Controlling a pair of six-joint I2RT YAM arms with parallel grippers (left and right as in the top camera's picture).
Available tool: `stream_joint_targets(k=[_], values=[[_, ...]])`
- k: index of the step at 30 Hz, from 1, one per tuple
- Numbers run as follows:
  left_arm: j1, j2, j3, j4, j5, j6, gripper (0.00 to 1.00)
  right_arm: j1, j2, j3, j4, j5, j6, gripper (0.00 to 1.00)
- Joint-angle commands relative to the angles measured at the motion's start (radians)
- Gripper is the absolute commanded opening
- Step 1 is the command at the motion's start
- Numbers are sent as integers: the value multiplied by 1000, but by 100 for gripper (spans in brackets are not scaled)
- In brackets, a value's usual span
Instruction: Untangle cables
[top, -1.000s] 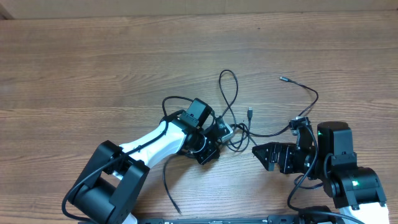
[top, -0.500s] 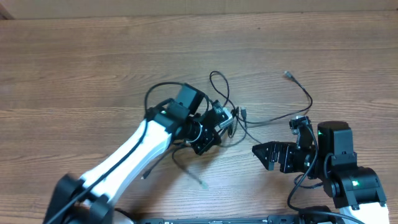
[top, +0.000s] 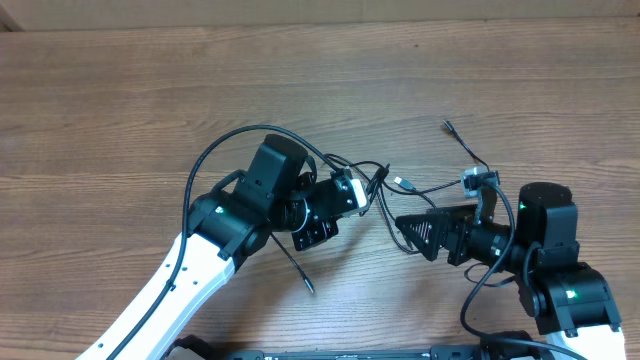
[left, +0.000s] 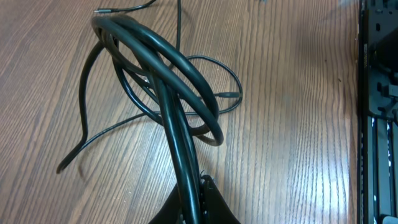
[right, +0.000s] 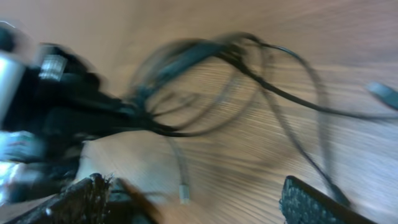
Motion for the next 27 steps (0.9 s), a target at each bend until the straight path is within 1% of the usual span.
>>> stream_joint_targets(k=[1, 4, 7, 12, 13, 19, 22, 24, 26, 27], values=[[-2, -23, 23, 10, 34, 26, 4, 4, -3, 13, 80, -214, 114, 86], [-4, -23, 23, 26, 101, 26, 4, 4, -3, 13, 124, -235, 169, 84], [-14, -23, 23, 66, 129, 26, 4, 4, 6, 13, 130, -233, 175, 79], [-42, -23, 23, 157, 171, 26, 4, 4, 56, 13, 130, -225, 178, 75], [-49, -23, 23, 174, 176, 26, 4, 4, 77, 13, 130, -225, 178, 72], [-59, -23, 23, 189, 191, 7, 4, 4, 151, 13, 150, -229, 177, 71], [-59, -23, 23, 189, 242, 7, 4, 4, 162, 13, 211, -267, 173, 71], [-59, -23, 23, 190, 288, 6, 4, 4, 162, 13, 253, -266, 137, 72], [-58, -23, 23, 194, 307, -23, 4, 4, 162, 13, 264, -266, 117, 73], [-59, -23, 23, 197, 307, -59, 4, 4, 162, 13, 266, -267, 117, 73]])
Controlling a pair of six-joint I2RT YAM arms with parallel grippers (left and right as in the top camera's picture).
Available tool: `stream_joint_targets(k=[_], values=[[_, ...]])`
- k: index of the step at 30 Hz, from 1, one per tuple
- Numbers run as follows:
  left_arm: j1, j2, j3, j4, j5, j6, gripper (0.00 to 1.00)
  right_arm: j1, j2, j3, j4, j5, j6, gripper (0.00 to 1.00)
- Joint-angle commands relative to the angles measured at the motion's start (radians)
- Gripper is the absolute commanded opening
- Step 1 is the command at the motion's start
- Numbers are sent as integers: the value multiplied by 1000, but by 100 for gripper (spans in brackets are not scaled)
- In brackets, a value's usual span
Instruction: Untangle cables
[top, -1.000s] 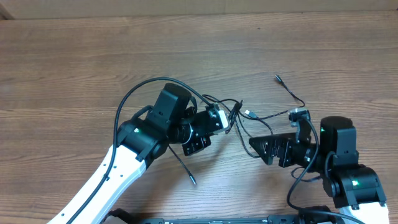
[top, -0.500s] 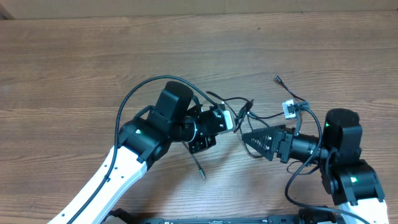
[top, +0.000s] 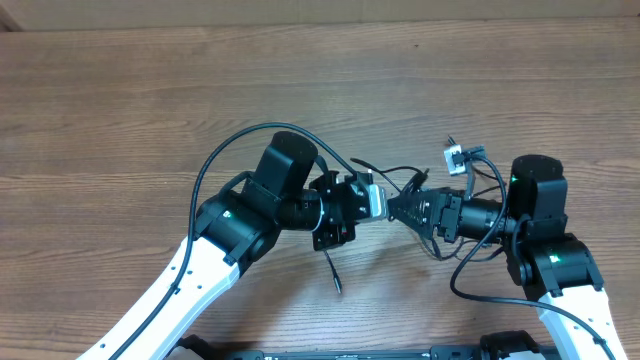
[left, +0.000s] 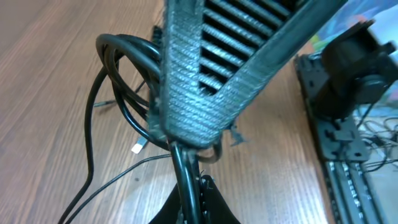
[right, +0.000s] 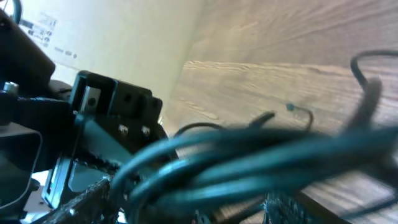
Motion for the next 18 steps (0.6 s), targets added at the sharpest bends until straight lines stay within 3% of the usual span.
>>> stream_joint_targets(k=[1, 6, 8, 10, 13, 18], values=[[-8, -23, 23, 14, 77, -69, 4, 4, -3, 13, 13, -17, -35, 73], [-10, -23, 23, 14, 87, -112, 4, 4, -3, 13, 35, -43, -35, 72], [-10, -23, 23, 14, 86, -112, 4, 4, -3, 13, 49, -70, -35, 66], [-10, -23, 23, 15, 76, -112, 4, 4, -3, 13, 43, -72, -35, 53], [-10, -23, 23, 38, 75, -127, 4, 4, -3, 13, 40, -93, -35, 42], [-10, -23, 22, 95, 21, -163, 4, 4, -3, 13, 40, -134, -35, 38]])
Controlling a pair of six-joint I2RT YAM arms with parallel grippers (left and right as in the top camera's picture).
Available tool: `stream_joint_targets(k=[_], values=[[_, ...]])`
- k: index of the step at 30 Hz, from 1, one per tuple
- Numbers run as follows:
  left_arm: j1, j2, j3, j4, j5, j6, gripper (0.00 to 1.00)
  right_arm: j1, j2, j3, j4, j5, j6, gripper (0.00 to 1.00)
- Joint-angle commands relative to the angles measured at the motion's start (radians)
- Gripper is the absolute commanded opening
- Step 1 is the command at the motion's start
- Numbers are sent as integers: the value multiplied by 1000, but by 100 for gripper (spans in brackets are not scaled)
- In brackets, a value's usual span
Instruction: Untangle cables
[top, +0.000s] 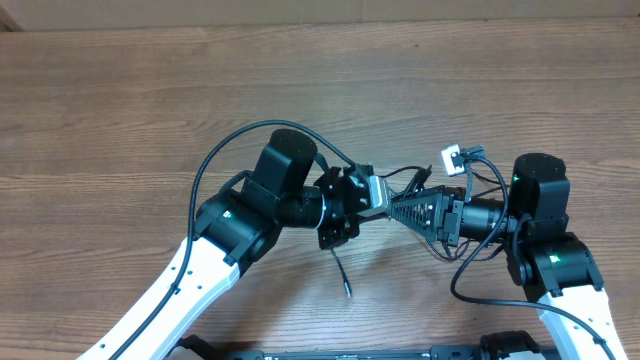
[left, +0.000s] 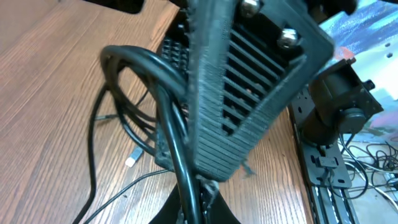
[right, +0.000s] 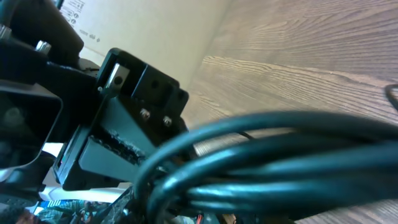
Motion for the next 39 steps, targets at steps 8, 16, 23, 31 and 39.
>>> stream_joint_targets(k=[8, 16, 23, 31, 39], values=[[-9, -18, 22, 33, -135, -100, 4, 4, -3, 13, 1, -93, -3, 13], [-5, -18, 22, -127, -520, -237, 4, 4, -3, 13, 2, -152, 2, 4], [-5, -18, 22, -339, -578, -237, 4, 4, -3, 13, 130, -161, 136, 4], [-5, -18, 22, -519, -658, -237, 4, -1, -3, 13, 369, -137, 328, 4], [-4, -66, 22, -538, -732, -236, 4, -222, -3, 13, 372, -168, 423, 4]])
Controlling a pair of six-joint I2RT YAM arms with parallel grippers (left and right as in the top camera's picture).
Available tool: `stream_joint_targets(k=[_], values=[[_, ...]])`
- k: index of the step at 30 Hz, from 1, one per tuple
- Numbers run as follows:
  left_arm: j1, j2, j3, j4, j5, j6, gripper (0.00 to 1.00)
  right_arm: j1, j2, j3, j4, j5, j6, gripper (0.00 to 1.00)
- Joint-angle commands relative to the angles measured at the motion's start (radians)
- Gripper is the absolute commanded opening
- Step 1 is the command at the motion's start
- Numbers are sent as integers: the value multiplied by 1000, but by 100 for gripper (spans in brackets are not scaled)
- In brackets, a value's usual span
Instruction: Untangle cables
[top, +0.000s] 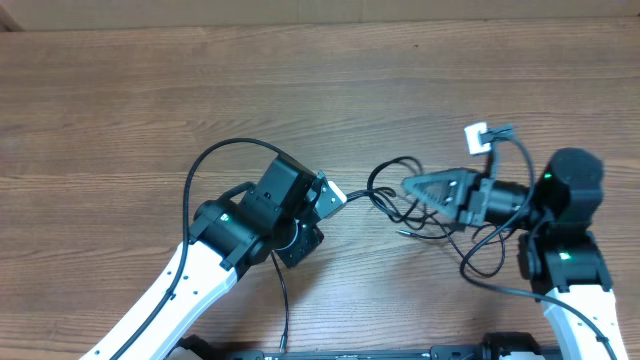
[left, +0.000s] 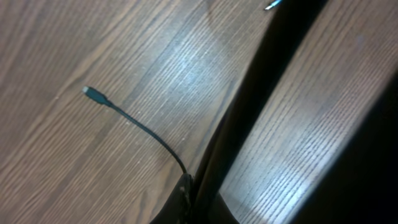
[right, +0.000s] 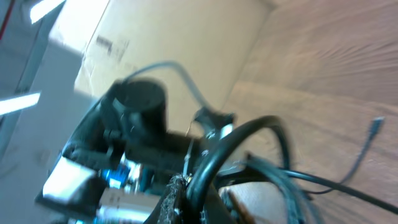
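A tangle of black cables (top: 398, 208) lies on the wooden table between my two grippers. My left gripper (top: 335, 196) is shut on a thick black cable (left: 261, 93), which runs from its jaws up and to the right. A thin cable (left: 127, 117) with a small plug leaves the same jaws, and its tail (top: 283, 300) trails toward the front edge. My right gripper (top: 408, 186) faces left and is shut on a thick black cable loop (right: 231, 140); other loops sag under it. The right wrist view is blurred.
The left arm's own wiring arcs out at the left (top: 195, 175). The right arm's wiring loops near its wrist (top: 480, 268), with a white connector (top: 477, 137) above it. The table's far edge (top: 300, 24) runs along the top.
The grippers stood nose to nose over the tangle; now they are a hand's width apart. The right arm is further right, the left gripper lower left. The thin tail hangs further toward the front.
At first the left gripper held the thick cable bundle while the right gripper stood open to its right. Then the right gripper was up against the left one, around the bundle. Now both are shut on cable and apart, with the tangle spread between them.
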Motion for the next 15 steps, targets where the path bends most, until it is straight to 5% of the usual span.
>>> stream_joint_targets(k=[1, 15], values=[[2, -67, 8, -14, -102, -17, 4, -130, -8, 15, 18, -57, 45, 4], [73, -333, 8, 9, -179, -26, 4, -596, -8, 15, 18, -267, 46, 4]])
